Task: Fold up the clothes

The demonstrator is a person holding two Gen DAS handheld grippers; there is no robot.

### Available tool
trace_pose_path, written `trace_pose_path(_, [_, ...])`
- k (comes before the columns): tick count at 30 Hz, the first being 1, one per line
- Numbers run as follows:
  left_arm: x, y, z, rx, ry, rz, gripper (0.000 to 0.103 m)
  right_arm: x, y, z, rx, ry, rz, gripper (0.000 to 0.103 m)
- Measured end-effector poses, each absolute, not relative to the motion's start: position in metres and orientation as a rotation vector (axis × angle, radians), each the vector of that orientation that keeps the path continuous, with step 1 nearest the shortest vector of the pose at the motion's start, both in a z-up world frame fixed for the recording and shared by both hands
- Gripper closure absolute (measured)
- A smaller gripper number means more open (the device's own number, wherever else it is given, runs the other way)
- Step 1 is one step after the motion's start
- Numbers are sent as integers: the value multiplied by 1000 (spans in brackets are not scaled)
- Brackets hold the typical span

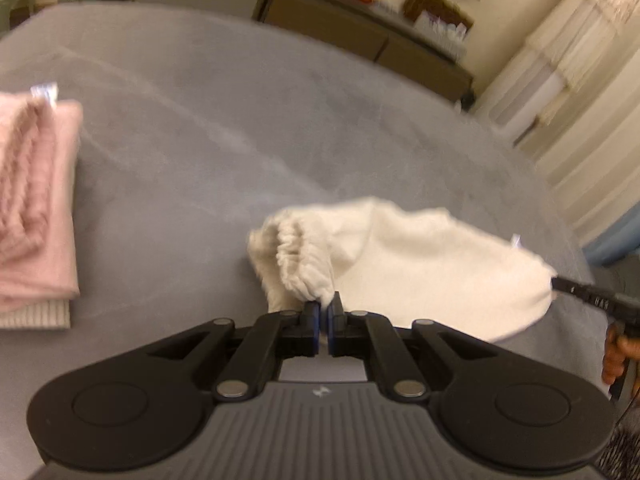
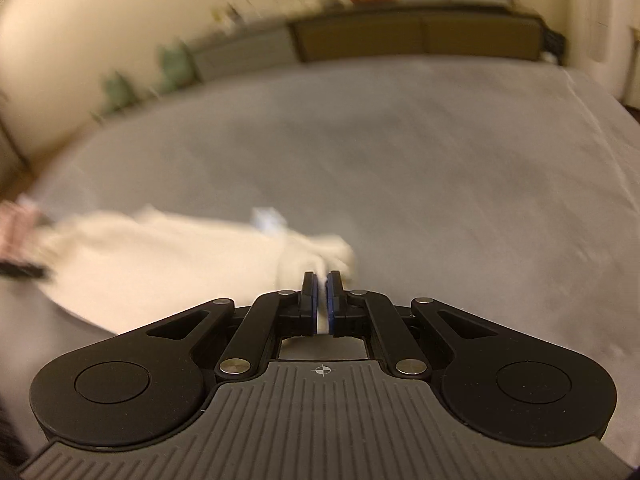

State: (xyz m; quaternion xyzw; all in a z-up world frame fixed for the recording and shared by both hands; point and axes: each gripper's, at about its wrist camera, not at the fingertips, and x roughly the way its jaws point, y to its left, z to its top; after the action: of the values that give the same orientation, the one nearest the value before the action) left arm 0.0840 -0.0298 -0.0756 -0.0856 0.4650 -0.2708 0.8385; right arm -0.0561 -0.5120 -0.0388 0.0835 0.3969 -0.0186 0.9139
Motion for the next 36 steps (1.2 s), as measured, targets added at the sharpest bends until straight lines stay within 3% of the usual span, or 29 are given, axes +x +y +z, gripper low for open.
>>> trace_pose_path(4, [84, -24, -72, -193, 969, -562, 99, -77, -515, -6, 209, 625, 46, 102])
trace_pose_path(9, [85, -32, -88, -138, 1047, -561, 97, -62, -524, -34, 194, 786, -53, 100])
trace_pose_path(12, [81, -26, -76, -138, 1012, -559, 91, -63, -532, -34, 261, 787, -85, 84])
trace_pose_path(13, [81, -23, -71, -135, 989, -543, 88, -65, -533, -31, 303, 767, -81, 69])
trace_pose_path(15, [82, -18, -60, -148, 948, -510, 80, -65, -533, -30, 369, 752, -66, 49])
trace_pose_path(21, [92, -13, -40, -204, 879, -475, 78, -44, -484, -49, 210, 804, 14, 49])
trace_pose_path(22, [93, -15, -38, -198, 871, -475, 78, -42, -471, -49, 127, 806, 8, 59])
trace_pose_path(23, [92, -16, -36, -184, 863, -476, 78, -41, -458, -49, 49, 807, -7, 63])
trace_pose_path(24, [92, -18, -34, -170, 856, -477, 78, -40, -451, -48, 33, 812, -5, 82])
trace_pose_path(27, [89, -19, -27, -137, 831, -474, 78, -39, -439, -43, -13, 812, -33, 88])
trace_pose_path(34, [90, -24, -22, -160, 815, -502, 78, -53, -368, 10, -223, 644, -93, 88])
trace_pose_path(35, [92, -27, -24, -159, 825, -505, 78, -52, -351, 14, -209, 616, -46, 87])
trace_pose_path(36, [94, -31, -28, -154, 837, -505, 77, -52, -334, 17, -175, 589, 19, 79])
